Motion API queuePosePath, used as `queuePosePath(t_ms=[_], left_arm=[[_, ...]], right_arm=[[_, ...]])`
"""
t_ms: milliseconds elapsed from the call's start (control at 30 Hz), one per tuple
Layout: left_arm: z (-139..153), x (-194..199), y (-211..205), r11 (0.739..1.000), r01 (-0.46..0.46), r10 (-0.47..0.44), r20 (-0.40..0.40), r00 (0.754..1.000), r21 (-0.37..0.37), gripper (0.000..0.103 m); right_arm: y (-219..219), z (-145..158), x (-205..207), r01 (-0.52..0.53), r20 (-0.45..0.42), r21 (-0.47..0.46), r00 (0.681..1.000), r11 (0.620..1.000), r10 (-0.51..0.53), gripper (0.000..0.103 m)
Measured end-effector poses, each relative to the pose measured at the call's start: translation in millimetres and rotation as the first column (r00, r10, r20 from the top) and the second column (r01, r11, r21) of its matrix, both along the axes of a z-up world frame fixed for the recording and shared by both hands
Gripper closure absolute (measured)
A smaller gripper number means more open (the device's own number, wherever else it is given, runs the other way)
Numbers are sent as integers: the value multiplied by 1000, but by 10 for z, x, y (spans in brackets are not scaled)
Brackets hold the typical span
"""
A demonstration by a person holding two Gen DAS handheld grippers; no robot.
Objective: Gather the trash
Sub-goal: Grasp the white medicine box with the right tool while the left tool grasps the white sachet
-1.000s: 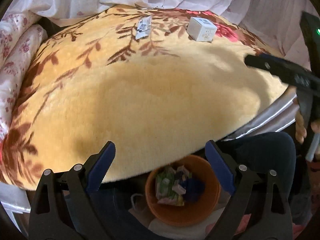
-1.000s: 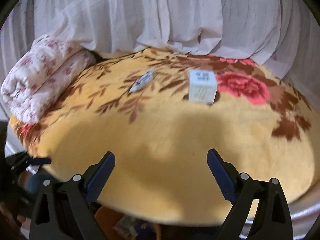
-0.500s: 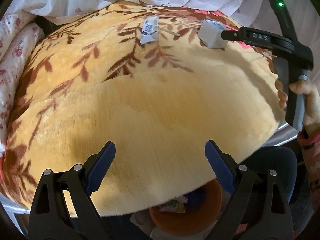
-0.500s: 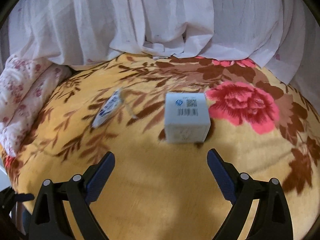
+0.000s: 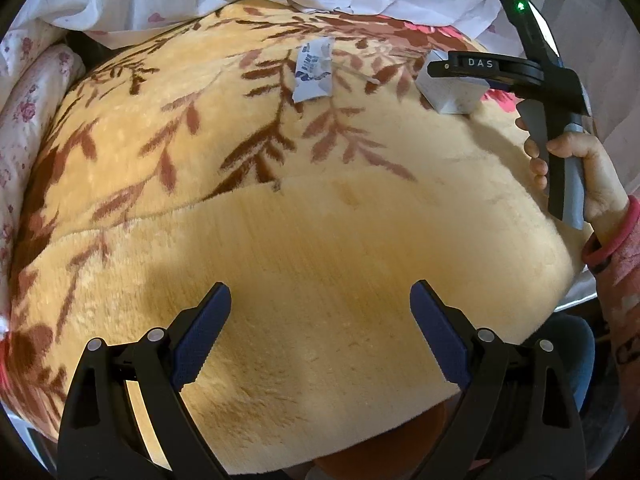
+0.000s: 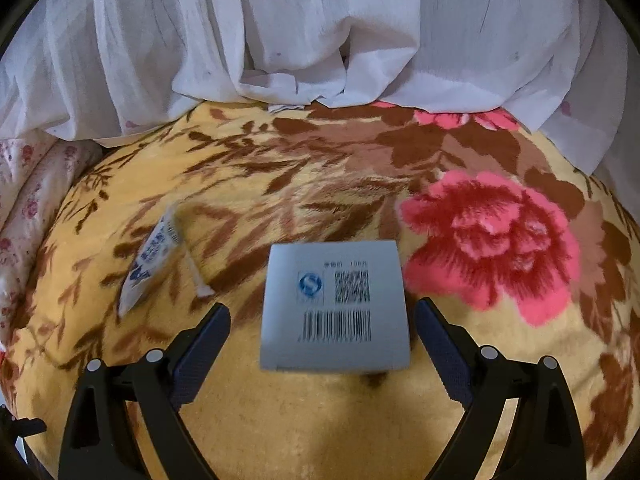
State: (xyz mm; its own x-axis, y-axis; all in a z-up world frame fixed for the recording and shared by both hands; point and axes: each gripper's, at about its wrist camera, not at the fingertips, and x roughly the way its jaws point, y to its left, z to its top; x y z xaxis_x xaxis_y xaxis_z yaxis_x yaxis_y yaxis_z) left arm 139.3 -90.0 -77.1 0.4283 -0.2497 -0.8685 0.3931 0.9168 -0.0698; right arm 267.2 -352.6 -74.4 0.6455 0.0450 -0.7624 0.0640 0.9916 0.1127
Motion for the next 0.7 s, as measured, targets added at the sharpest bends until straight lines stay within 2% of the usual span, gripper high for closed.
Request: queuePosePath(t_ms=[67, 133, 167, 700], left_arm=[[0, 34, -3, 1000, -1, 1, 0, 1000, 0, 14], [-5, 64, -3, 1000, -3, 3, -2, 1000, -1, 14], [-6, 79, -4, 1000, -4, 4, -3, 1000, -3, 14], [37, 282, -107, 1000, -19, 19, 16, 1000, -13, 14]], right_arm=[[-3, -24, 44, -1, -10, -6, 1000, 1000, 1, 19], [-4, -56, 79, -5, -28, 4, 1000, 1000, 6, 35], [-5, -67, 90, -6, -35, 4, 999, 1000, 6, 39], [6, 123, -99, -23, -2, -5, 1000, 1000, 23, 40]])
